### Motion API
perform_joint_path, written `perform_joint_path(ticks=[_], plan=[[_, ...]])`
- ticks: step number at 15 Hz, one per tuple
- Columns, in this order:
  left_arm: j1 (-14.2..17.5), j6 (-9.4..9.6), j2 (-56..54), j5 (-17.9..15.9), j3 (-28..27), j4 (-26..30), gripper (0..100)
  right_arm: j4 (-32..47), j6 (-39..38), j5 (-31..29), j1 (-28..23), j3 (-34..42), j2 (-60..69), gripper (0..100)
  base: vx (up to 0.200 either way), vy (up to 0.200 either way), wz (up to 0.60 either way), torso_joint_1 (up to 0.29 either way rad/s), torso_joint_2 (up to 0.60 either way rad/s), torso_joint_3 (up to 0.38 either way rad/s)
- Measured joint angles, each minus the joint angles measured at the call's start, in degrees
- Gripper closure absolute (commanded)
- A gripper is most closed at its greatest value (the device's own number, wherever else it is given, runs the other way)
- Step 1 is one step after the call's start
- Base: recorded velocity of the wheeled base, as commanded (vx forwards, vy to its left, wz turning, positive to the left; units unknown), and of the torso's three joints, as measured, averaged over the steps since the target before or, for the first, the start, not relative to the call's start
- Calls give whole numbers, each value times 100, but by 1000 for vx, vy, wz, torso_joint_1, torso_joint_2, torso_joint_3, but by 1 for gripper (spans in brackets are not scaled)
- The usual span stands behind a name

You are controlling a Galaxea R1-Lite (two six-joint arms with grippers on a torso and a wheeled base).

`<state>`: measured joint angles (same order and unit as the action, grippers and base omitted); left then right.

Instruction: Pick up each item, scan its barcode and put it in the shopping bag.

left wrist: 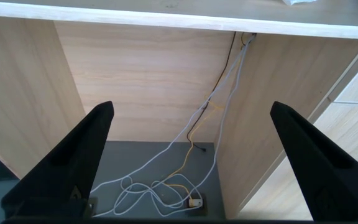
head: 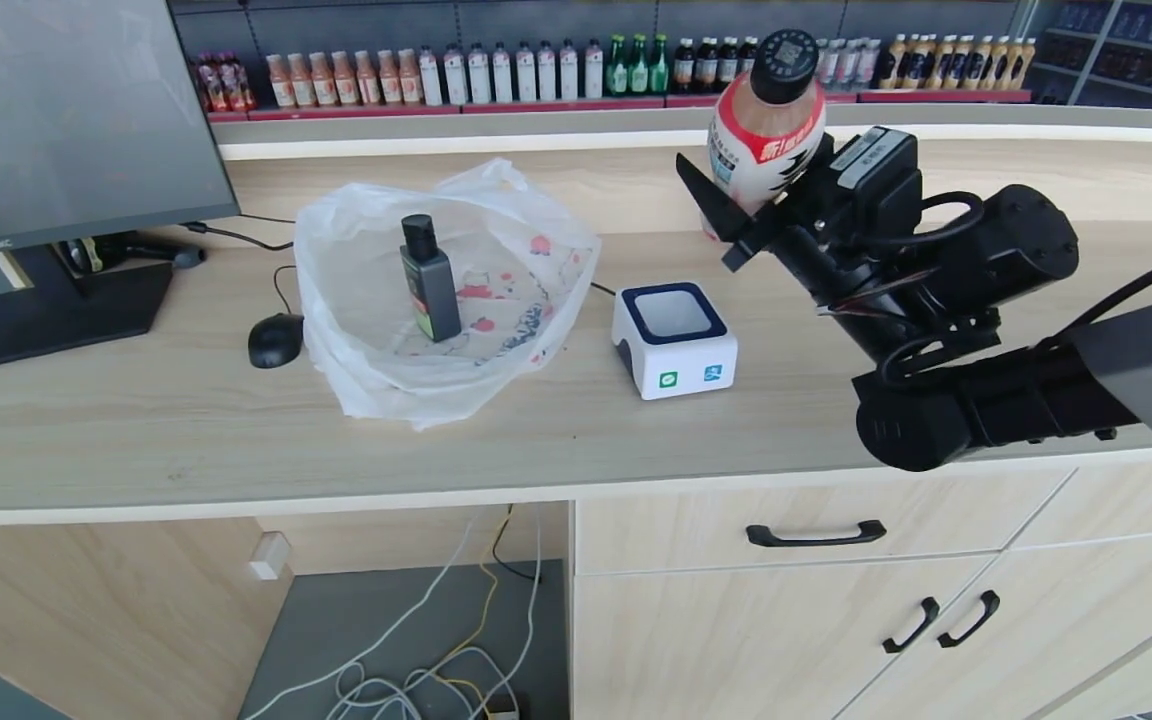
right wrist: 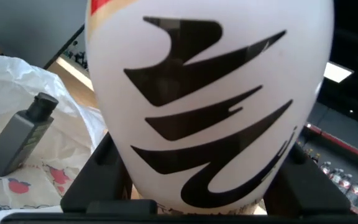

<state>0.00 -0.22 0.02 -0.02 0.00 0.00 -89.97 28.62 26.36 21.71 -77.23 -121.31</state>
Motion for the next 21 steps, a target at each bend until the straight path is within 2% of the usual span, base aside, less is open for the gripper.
perform_joint_path(ticks=[2,4,13,21], plan=[[0,0,0,2,0,0,0,0,217,449,-7,-30,-16,100,0,0,0,0,0,0],[0,0,0,2,0,0,0,0,424,621,11,-111,-72,100,0,0,0,0,0,0],[0,0,0,2,0,0,0,5,1286,837,55,18,-267,100,0,0,0,0,0,0],[0,0,0,0,0,0,0,5,1413,1023,-149,304,-369,100,0,0,0,0,0,0]])
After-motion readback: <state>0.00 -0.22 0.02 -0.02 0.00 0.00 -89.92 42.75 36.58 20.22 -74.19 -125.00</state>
